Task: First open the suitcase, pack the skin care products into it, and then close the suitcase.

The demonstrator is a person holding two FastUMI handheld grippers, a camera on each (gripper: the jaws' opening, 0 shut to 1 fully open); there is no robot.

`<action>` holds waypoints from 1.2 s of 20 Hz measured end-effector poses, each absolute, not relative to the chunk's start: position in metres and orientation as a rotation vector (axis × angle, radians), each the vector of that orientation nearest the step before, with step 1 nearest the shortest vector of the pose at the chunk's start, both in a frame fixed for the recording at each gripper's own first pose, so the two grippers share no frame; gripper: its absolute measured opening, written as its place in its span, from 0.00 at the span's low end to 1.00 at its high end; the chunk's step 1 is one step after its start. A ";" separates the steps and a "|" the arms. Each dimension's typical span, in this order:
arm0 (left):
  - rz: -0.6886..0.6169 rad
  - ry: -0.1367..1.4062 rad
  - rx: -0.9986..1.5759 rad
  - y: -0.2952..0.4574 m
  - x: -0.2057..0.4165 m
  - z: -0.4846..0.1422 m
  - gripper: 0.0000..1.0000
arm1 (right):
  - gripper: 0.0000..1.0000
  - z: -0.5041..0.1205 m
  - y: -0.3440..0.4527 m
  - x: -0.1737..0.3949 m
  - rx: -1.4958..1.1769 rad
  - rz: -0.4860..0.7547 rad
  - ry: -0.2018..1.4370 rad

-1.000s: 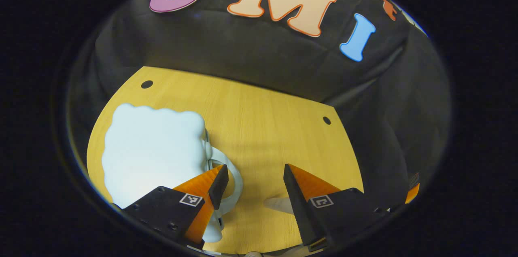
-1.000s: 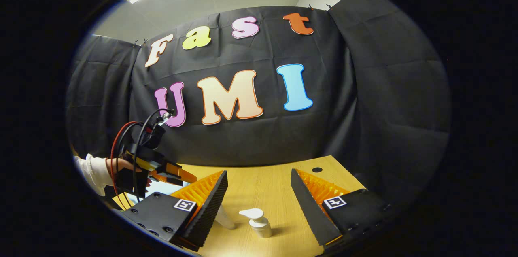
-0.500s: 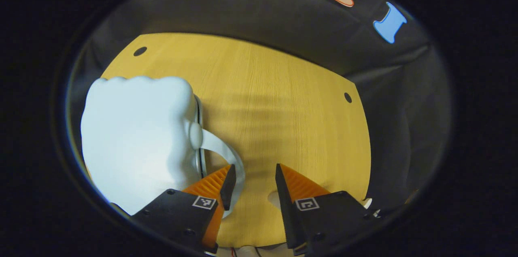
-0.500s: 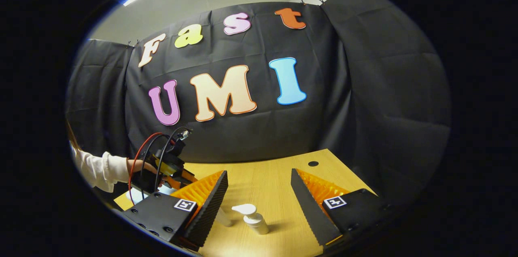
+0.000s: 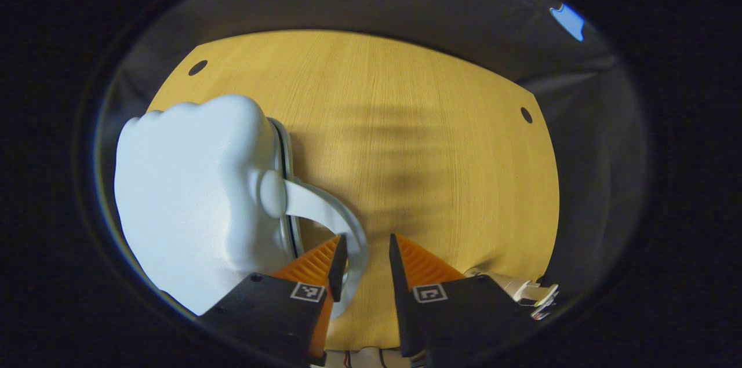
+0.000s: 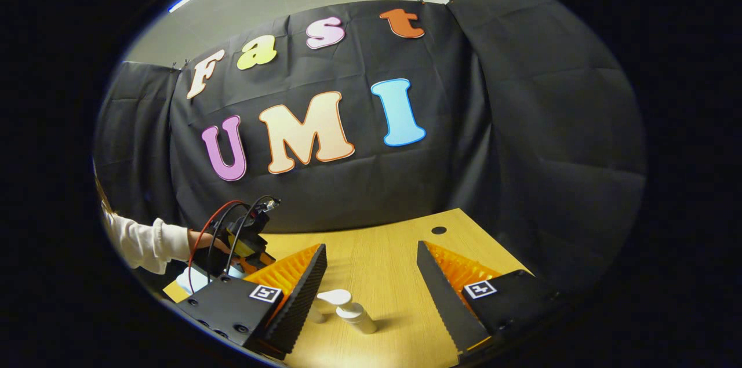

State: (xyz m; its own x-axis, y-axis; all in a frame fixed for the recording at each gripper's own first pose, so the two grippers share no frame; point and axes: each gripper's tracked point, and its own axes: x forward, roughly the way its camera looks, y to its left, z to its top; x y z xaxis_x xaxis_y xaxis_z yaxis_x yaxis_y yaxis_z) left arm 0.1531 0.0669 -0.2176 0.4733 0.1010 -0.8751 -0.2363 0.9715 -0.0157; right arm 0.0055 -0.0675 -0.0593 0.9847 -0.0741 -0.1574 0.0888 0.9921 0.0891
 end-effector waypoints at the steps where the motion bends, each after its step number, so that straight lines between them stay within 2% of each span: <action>1: 0.215 1.064 -0.138 0.069 0.152 -0.217 0.30 | 0.98 -0.059 -0.070 0.006 0.096 -0.084 0.153; 4: 0.229 1.076 -0.132 0.075 0.152 -0.220 0.26 | 0.98 -0.061 -0.072 0.006 0.096 -0.084 0.154; 5: 0.232 1.082 -0.132 0.076 0.151 -0.221 0.19 | 0.98 -0.064 -0.072 0.007 0.098 -0.083 0.161; 6: 0.235 1.086 -0.128 0.077 0.150 -0.220 0.24 | 0.98 -0.064 -0.072 0.006 0.101 -0.080 0.166; 9: 0.240 1.093 -0.120 0.079 0.146 -0.219 0.18 | 0.98 -0.064 -0.071 0.007 0.099 -0.075 0.164; 11: 0.252 1.099 -0.106 0.083 0.143 -0.220 0.18 | 0.98 -0.065 -0.071 0.007 0.099 -0.073 0.165; 13: 0.252 1.105 -0.126 0.080 0.140 -0.222 0.24 | 0.98 -0.065 -0.070 0.008 0.104 -0.072 0.165; 15: 0.247 1.110 -0.142 0.077 0.141 -0.227 0.25 | 0.98 -0.066 -0.070 0.007 0.105 -0.072 0.167; 20: 0.250 1.147 -0.115 0.076 0.140 -0.248 0.22 | 0.98 -0.065 -0.073 0.004 0.096 -0.078 0.174; 21: 0.256 1.155 -0.114 0.077 0.139 -0.251 0.11 | 0.98 -0.066 -0.074 0.003 0.092 -0.081 0.175; 24: 0.247 1.153 -0.118 0.076 0.140 -0.250 0.07 | 0.98 -0.066 -0.078 0.000 0.082 -0.091 0.178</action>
